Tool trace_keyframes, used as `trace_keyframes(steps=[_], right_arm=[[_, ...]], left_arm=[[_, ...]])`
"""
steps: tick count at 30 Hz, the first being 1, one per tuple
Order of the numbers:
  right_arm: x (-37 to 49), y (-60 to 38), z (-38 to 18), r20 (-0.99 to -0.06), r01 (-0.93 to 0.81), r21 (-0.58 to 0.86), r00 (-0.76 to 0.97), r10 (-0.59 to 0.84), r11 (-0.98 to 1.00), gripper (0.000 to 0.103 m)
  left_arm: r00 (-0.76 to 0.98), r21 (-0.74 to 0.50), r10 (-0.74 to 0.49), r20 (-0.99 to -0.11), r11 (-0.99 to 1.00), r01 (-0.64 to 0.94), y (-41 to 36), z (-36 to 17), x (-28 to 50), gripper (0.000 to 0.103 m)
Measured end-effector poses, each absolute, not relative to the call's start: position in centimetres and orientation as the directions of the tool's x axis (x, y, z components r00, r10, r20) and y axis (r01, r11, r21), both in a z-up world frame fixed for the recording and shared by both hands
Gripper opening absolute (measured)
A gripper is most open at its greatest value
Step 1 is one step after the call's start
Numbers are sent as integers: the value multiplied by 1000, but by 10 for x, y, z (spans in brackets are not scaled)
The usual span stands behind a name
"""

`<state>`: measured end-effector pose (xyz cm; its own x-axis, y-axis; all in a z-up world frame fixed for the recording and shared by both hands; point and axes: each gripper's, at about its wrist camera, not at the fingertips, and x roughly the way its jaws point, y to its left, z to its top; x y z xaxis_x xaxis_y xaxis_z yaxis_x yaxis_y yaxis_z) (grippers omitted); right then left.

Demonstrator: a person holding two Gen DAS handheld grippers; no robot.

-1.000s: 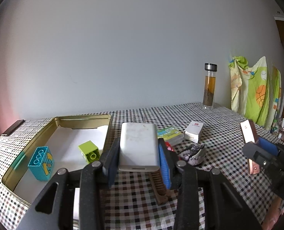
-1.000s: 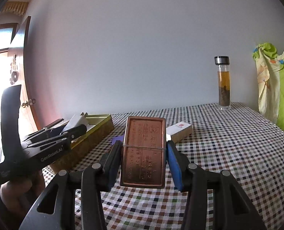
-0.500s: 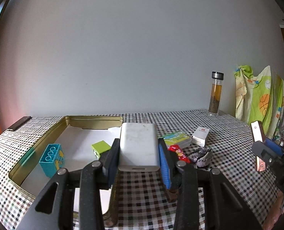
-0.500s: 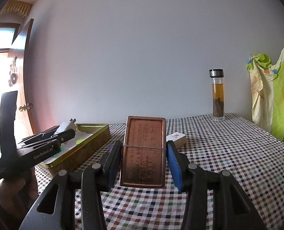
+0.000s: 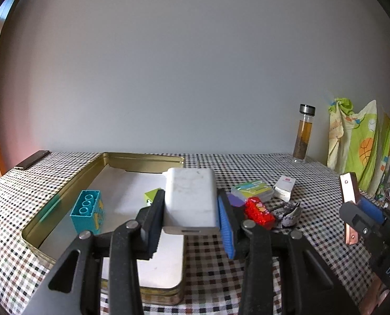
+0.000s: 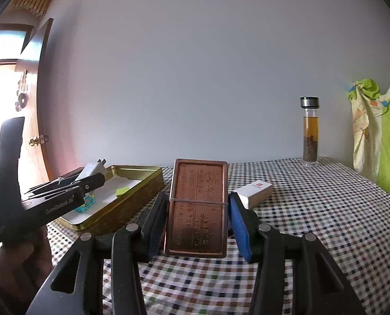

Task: Organize rigid objects
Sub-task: 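Carry the white charger with the left tool while the right tool carries the wooden box toward the tin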

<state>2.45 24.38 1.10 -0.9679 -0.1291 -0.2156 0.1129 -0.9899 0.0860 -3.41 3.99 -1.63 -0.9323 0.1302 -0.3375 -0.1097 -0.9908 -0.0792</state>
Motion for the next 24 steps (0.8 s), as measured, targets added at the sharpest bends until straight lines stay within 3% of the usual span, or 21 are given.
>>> trace_keyframes(steps=[24], right_arm=[[14, 195, 10, -225, 254, 56, -939, -261, -965, 49]], left_arm=[[-937, -94, 67, -342, -995, -37, -3, -16, -29, 37]])
